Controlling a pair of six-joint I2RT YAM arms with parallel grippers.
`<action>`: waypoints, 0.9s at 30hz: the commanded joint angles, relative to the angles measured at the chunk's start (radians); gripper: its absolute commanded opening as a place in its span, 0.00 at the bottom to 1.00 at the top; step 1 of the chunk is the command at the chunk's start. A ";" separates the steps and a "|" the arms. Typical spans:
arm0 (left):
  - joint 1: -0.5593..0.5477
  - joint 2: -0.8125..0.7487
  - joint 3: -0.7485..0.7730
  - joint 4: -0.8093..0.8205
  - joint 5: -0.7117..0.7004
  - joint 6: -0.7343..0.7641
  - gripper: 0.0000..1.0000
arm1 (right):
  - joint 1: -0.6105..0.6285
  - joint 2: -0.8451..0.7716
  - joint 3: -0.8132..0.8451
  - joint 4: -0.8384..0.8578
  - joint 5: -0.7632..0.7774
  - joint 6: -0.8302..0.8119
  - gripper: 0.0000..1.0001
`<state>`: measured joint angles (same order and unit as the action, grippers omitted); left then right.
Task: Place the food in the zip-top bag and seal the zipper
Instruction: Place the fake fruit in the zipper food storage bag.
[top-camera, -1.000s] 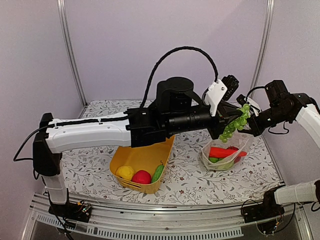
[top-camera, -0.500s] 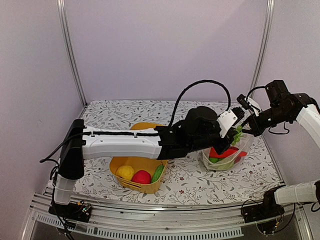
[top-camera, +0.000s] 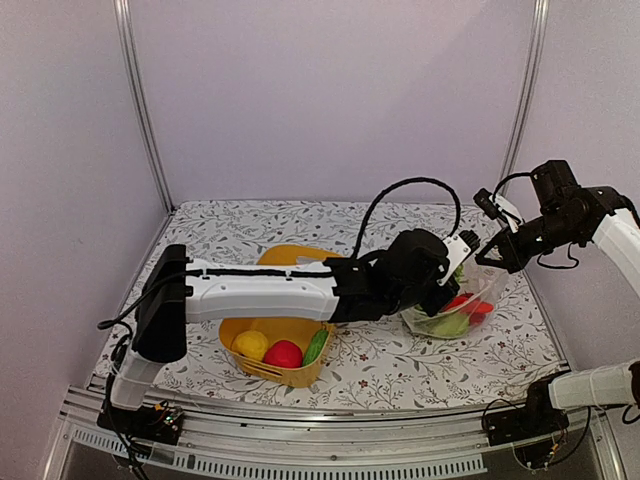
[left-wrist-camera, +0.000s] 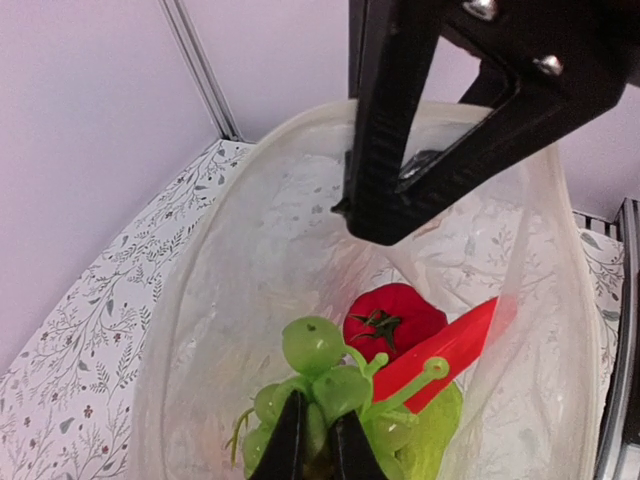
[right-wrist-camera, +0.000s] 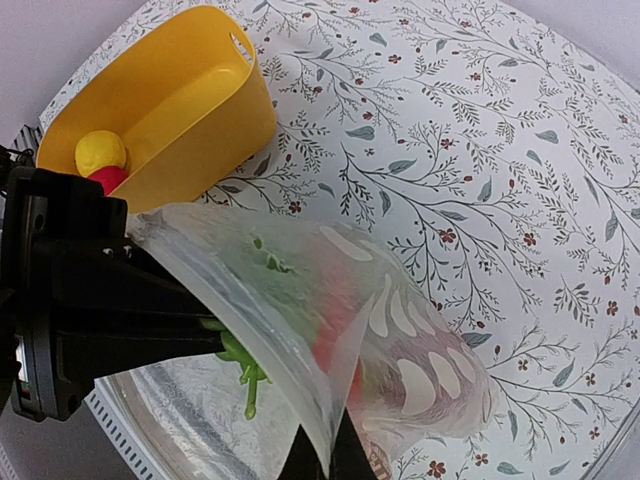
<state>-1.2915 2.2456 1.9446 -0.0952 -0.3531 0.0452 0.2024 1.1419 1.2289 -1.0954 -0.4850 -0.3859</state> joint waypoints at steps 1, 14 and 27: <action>-0.010 0.066 0.086 -0.080 -0.053 -0.013 0.00 | 0.003 -0.017 -0.014 0.014 -0.012 -0.006 0.00; -0.008 0.128 0.173 -0.053 -0.072 0.006 0.27 | 0.004 -0.018 -0.016 0.017 -0.007 -0.010 0.00; -0.093 -0.217 -0.056 0.169 0.043 0.072 0.59 | 0.003 0.024 0.044 0.047 0.053 0.008 0.00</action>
<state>-1.3434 2.1807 1.9659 -0.0544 -0.3683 0.0898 0.2024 1.1660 1.2217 -1.0767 -0.4545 -0.3836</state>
